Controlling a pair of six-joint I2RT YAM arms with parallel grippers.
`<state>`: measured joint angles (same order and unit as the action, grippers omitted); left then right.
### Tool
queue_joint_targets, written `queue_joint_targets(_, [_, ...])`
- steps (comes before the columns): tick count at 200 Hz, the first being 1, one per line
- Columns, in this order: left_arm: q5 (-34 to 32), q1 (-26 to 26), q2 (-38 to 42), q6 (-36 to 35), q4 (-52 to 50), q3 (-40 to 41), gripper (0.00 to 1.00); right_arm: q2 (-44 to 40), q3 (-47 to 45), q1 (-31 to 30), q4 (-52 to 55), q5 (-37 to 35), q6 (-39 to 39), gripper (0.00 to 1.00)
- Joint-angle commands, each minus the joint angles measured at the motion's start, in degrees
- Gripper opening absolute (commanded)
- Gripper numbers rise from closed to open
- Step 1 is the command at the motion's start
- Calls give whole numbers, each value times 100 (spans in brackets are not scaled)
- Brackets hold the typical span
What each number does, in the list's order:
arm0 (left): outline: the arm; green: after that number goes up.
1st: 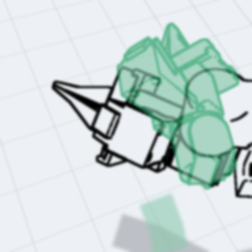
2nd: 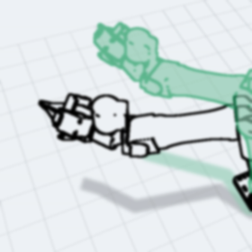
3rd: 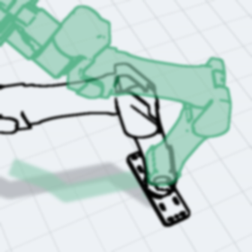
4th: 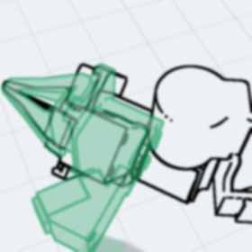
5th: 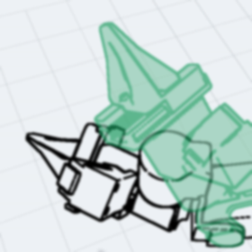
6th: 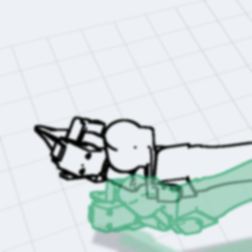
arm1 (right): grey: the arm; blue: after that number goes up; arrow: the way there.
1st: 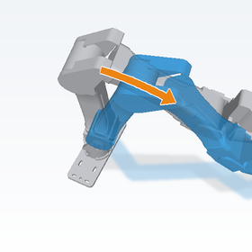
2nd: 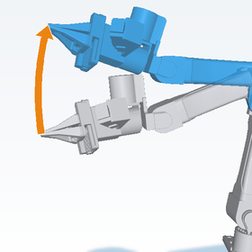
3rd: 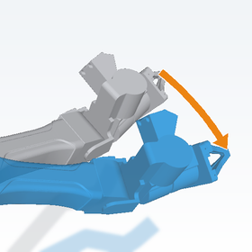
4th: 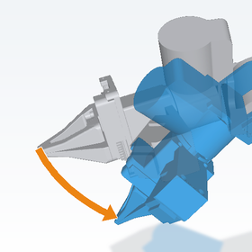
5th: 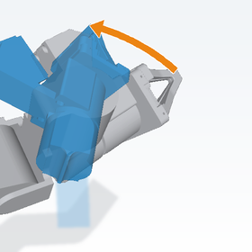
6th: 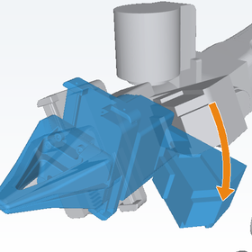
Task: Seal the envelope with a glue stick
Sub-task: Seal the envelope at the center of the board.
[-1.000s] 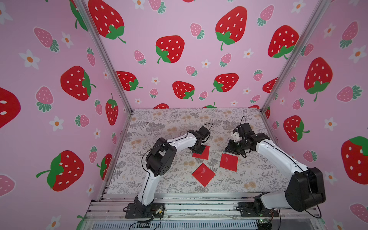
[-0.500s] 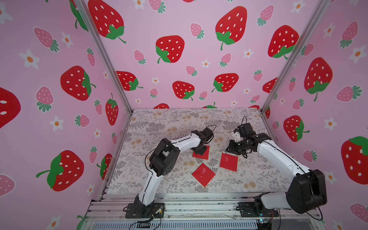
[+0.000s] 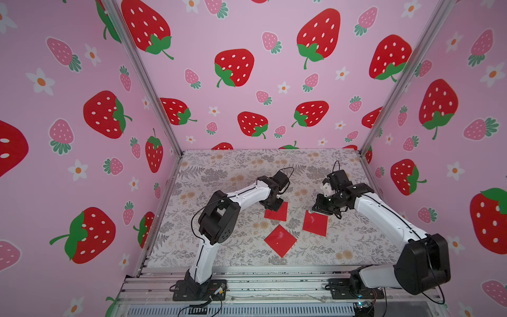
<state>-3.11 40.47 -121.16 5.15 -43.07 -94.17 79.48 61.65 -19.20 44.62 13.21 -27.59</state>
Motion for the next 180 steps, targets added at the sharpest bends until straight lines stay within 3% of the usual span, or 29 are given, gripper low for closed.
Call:
queue_joint_targets(1, [299, -132, 145, -1, 113, 151, 13, -96, 172, 35, 170, -64, 44, 0])
queue_joint_targets(180, [136, -175, -628, -127, 18, -128, 16, -55, 224, 30, 223, -79, 53, 0])
